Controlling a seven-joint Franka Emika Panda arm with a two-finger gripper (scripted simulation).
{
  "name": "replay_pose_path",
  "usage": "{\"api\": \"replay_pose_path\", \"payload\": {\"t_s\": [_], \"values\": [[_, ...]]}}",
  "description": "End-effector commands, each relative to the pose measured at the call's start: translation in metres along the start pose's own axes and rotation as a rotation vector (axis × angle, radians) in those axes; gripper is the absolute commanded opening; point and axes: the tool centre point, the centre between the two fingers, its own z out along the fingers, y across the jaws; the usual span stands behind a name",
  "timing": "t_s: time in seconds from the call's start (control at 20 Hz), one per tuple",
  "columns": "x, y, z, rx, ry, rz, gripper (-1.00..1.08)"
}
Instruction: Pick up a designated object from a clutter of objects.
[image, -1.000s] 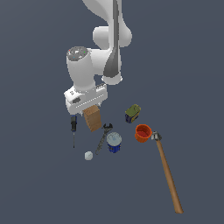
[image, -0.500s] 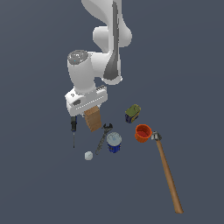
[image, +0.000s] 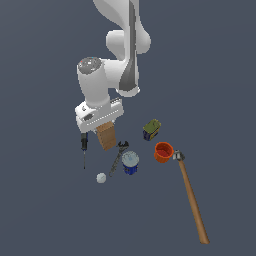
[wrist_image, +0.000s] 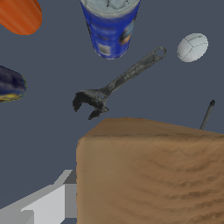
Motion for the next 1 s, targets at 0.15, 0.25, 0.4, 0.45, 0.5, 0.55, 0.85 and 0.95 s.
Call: {"api": "replay_pose_path", "payload": {"t_s": [0.15,0.25,0.4,0.45,0.5,0.55,0.85,0.95], "values": [[0.012,-0.009,-0.013,-0.003,0.002,-0.001,-1.00],[0.020,-0.015,-0.020,-0.004,0.002,-0.001,-1.00],[0.034,-0.028,-0.035,-0.004,0.001,-0.001,-1.00],[0.040,-0.033,-0.041,-0.005,0.001,-0.001,-1.00],[0.046,-0.038,-0.047,-0.005,0.001,-0.001,-1.00],[0.052,-0.043,-0.054,-0.005,0.001,-0.001,-1.00],[0.096,-0.080,-0.098,-0.005,0.000,-0.001,-1.00],[0.111,-0.093,-0.113,-0.005,0.000,-0.001,-1.00]]}}
